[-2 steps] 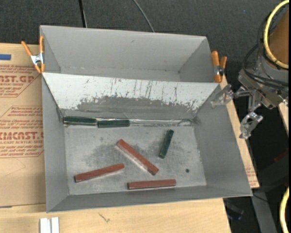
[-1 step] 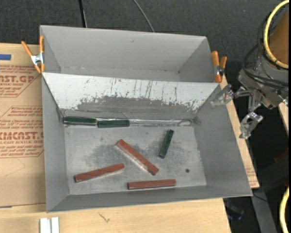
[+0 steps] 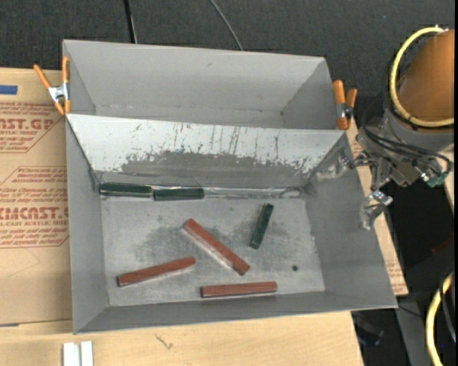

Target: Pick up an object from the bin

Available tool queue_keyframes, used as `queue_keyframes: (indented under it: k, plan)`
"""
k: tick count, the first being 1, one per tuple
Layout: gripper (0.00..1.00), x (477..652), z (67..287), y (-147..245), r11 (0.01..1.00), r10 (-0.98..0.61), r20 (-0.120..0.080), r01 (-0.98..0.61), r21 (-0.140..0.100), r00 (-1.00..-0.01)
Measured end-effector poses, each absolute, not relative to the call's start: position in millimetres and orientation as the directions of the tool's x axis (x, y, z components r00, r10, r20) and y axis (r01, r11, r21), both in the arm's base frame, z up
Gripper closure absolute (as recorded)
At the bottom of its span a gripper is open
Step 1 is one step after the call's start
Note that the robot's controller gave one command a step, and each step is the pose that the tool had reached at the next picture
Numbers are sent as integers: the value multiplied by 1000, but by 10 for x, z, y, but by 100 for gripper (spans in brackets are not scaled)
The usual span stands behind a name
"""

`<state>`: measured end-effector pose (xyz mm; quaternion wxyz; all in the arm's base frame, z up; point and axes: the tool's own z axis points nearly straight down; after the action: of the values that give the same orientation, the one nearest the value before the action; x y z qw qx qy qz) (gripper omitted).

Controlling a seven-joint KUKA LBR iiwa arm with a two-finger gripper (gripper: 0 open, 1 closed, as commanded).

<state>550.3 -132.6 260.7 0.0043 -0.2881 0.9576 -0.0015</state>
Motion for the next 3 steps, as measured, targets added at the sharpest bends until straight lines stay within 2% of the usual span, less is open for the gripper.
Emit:
queue_keyframes:
  k: [1, 2, 3]
  plan:
    - [0, 5782, 1940, -1133, 889, -457, -7, -457, -4, -889]
    - [0, 5832, 1648, -873, 821, -571, 0, -571, 2, -821]
    - [100, 5827, 834, -700, 761, -649, -31, -648, -20, -760]
